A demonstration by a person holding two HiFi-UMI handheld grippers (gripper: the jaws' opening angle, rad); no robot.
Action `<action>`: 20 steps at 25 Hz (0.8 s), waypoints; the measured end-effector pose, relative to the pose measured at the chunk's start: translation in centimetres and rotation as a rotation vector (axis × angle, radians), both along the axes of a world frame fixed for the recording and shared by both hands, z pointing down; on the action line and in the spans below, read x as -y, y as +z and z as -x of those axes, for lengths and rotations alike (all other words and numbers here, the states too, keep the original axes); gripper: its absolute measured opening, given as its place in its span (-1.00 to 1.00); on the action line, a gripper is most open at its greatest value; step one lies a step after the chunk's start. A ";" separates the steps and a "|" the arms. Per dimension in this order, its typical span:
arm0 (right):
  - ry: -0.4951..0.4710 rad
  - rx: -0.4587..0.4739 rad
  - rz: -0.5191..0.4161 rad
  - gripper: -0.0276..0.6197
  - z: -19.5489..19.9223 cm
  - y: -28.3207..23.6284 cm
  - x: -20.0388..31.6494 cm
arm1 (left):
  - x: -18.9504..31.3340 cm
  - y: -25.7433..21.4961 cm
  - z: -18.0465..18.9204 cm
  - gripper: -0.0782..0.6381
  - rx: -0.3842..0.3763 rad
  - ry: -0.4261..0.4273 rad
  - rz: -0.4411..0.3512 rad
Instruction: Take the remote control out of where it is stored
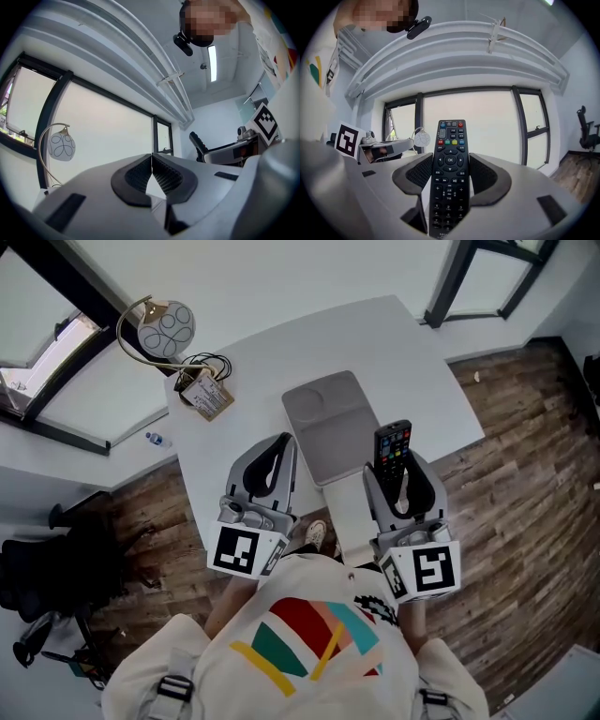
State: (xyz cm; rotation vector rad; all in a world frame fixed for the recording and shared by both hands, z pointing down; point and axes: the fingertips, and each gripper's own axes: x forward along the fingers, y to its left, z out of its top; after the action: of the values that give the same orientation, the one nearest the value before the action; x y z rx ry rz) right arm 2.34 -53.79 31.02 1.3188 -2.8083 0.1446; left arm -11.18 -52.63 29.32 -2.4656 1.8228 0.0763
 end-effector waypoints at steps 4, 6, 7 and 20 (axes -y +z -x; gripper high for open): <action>0.002 -0.018 -0.029 -0.15 -0.3 -0.5 -0.4 | -0.2 -0.5 -0.2 -0.76 -0.002 -0.006 -0.016; 0.007 -0.022 -0.040 -0.15 -0.5 -0.8 -0.6 | -0.3 -0.8 -0.3 -0.76 -0.001 -0.005 -0.025; 0.010 -0.023 -0.044 -0.15 -0.5 -0.9 -0.7 | -0.3 -1.0 -0.2 -0.76 -0.001 -0.006 -0.028; 0.018 -0.055 -0.043 -0.15 -0.6 -0.5 -0.8 | -0.6 -1.4 -0.1 -0.76 -0.009 -0.010 -0.039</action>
State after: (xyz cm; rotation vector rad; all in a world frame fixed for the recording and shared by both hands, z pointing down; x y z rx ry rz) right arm 2.94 -53.00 30.53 1.3356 -2.7704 0.0479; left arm -11.06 -52.04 27.90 -2.4342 1.8188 0.1214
